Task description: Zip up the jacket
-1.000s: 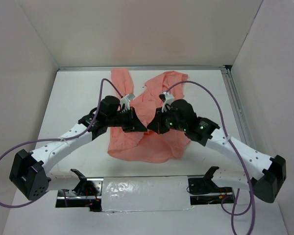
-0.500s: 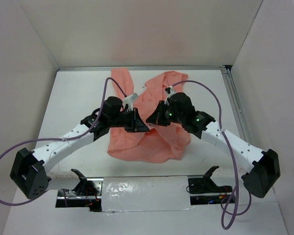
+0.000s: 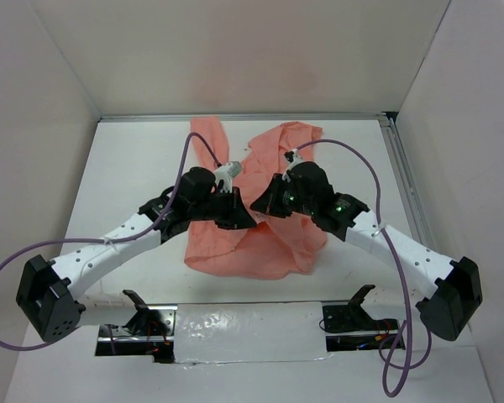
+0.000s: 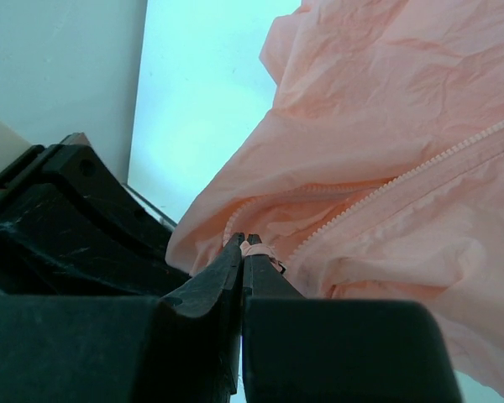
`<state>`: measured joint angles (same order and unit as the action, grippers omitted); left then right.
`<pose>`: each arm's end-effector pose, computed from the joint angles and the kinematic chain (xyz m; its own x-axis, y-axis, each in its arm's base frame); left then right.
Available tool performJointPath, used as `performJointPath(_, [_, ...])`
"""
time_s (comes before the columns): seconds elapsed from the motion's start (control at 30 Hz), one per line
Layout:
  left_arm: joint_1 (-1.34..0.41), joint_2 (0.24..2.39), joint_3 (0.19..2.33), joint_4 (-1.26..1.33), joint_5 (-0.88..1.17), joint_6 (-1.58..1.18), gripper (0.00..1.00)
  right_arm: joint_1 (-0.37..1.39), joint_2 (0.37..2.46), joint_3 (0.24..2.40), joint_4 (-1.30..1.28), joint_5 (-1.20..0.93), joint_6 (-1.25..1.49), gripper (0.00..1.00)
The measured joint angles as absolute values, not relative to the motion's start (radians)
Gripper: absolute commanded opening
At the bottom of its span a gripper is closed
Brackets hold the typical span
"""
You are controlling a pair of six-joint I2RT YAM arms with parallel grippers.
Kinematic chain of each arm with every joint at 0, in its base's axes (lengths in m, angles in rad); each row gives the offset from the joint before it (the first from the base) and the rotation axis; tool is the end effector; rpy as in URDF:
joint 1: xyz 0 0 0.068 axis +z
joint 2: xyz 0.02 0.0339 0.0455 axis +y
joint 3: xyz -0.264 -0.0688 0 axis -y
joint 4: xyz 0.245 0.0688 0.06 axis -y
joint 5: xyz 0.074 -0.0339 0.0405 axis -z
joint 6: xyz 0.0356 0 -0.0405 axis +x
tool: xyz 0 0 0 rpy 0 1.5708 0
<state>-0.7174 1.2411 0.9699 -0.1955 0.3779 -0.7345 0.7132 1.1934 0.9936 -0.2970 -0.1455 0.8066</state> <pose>0.2041 -0.1955 0.3073 -0.8276 -0.1047 -0.5515 0.4105 0.5573 -0.7218 0.2014 0.1811 0.3170 -0.7864 0.2642 -0.5584 -0.2544 0.6852 0.6825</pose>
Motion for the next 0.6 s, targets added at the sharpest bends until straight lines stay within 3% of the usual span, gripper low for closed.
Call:
performJointPath(0.2, [-0.737,1.259,1.064,-0.297,0.291,-0.678,0.49,0.692,1.186,0.994,-0.293,-0.176,0.822,0.0])
performJointPath(0.23, [-0.738,1.264,1.078,-0.308,0.28,-0.661,0.65,0.685,1.186,0.994,-0.293,-0.188,0.825,0.0])
performJointPath(0.3, [-0.739,1.274,1.105,-0.329,0.263,-0.623,0.83,0.669,1.186,0.994,-0.292,-0.217,0.831,0.0])
performJointPath(0.33, [-0.739,1.276,1.114,-0.337,0.255,-0.609,0.97,0.662,1.186,0.994,-0.293,-0.233,0.834,0.0])
performJointPath(0.6, [-0.756,1.235,1.087,-0.339,0.133,-0.462,0.99,0.63,1.21,1.008,-0.304,-0.362,0.845,0.0])
